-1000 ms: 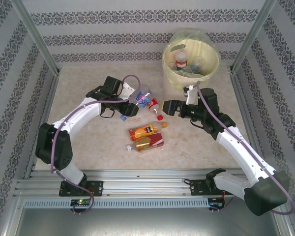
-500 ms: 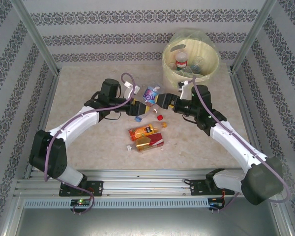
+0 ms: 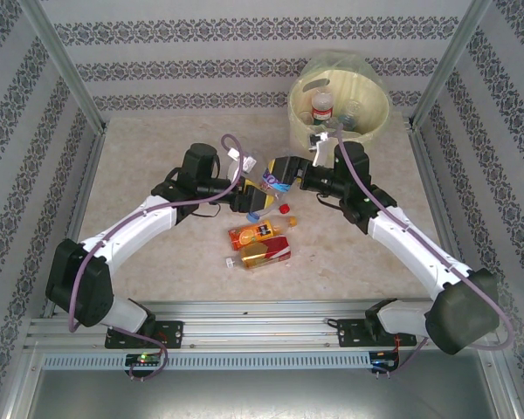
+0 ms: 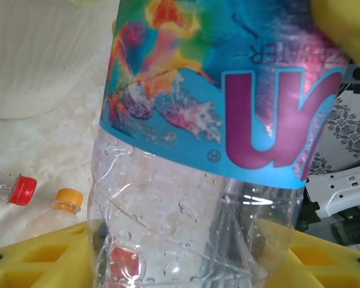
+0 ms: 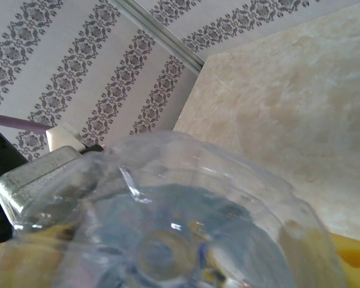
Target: Put the plastic bottles in the bin
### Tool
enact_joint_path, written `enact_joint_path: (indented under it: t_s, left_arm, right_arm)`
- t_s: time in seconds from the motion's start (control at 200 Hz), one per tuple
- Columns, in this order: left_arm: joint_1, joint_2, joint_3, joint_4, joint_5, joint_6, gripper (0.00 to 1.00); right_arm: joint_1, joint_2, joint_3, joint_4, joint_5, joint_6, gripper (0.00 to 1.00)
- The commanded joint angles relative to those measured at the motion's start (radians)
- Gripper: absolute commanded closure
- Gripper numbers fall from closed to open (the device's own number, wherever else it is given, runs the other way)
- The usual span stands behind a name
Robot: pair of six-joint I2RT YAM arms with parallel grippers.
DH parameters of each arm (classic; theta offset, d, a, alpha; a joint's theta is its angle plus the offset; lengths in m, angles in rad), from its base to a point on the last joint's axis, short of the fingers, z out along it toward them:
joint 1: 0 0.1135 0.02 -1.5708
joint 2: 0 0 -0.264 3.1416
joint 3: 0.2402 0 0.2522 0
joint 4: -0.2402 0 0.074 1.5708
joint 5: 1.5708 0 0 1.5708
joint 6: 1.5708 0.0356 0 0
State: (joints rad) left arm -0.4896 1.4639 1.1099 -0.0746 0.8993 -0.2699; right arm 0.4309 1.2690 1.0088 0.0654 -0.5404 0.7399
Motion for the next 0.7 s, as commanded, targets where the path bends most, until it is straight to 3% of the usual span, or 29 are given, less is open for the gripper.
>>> enact_joint_path:
  t_s: [0.0,0.26,0.455,0.694]
  left_arm:
    - [-0.017,-0.03,0.004,0.011,0.002,0.027,0.4]
    - [-0.019,-0.048,-0.009,0.059,-0.006,0.011,0.35]
    - [-0.02,-0.107,-0.055,0.15,-0.036,0.005,0.12]
    - [-0.019,-0.181,-0.126,0.323,-0.067,-0.04,0.03]
  right_arm:
    - [0.011,0.012,0.031,0.031,0.006,0.011,0.25]
    - [0.012,-0.01,0.046,0.009,0.01,0.005,0.41]
    - [0.01,-0.041,0.1,-0.081,0.038,-0.052,0.41]
    - [0.002,-0.093,0.189,-0.226,0.085,-0.148,0.4]
